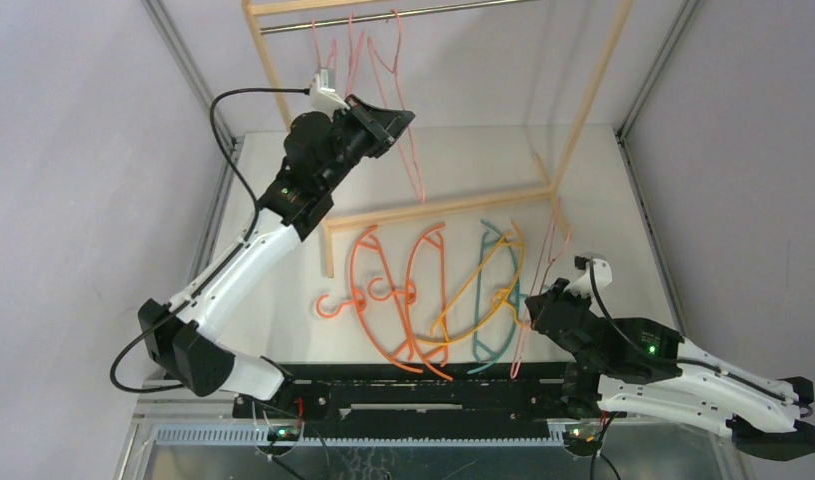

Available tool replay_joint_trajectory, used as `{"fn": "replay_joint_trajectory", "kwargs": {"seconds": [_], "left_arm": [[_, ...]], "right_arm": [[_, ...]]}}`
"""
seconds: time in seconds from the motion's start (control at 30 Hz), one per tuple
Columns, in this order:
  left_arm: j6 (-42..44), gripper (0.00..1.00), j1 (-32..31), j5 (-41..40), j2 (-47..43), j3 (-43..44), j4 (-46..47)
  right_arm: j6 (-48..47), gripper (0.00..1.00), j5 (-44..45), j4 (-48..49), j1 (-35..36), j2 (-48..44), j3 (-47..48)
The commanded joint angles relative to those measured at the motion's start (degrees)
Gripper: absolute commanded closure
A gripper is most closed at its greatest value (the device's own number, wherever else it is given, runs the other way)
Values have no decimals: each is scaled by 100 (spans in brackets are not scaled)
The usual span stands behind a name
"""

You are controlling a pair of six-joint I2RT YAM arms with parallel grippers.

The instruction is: Organize the hangers

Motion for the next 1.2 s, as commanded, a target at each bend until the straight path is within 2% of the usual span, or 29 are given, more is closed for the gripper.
{"fn": "replay_joint_trajectory", "kwargs": {"seconds": [0.0,0.1,0.2,0.23,0.27,0.3,0.33,0.53,0.7,0.83,0.97,1.17], "left_arm": [[80,94,87,-82,-511,-182,-107],[124,81,89,135,-509,-197,-121],[239,58,81,304,-477,-68,-247],[289,35,76,324,-488,-46,-286],[338,19,72,330,-507,-21,-361],[398,7,72,352,-526,14,-419],[462,1,72,367,-548,52,-486],[752,1,71,957,-680,234,-768],[1059,0,-19,1261,-1182,31,-1073],[1211,0,-81,1274,-1806,-437,-1237],[1416,0,-220,1196,-2481,-835,-1595],[2070,0,-671,782,-3217,-1078,-2661]], "right_arm": [[-108,100,21,378,-34,97,270],[-145,100,87,377,-44,178,402],[-331,100,171,427,-80,268,573],[-434,100,190,473,-98,297,647],[-561,100,176,539,-144,329,730],[-738,100,122,644,-211,377,835],[-924,100,39,769,-291,428,944],[-2144,100,-814,1291,-1176,1127,1966],[-3211,100,-2447,1354,-2476,2055,3196],[-3715,100,-3699,1274,-3376,2825,3934],[-4142,100,-4121,1429,-3551,3479,4408],[-4546,100,-4382,1891,-3590,4091,4899]]}}
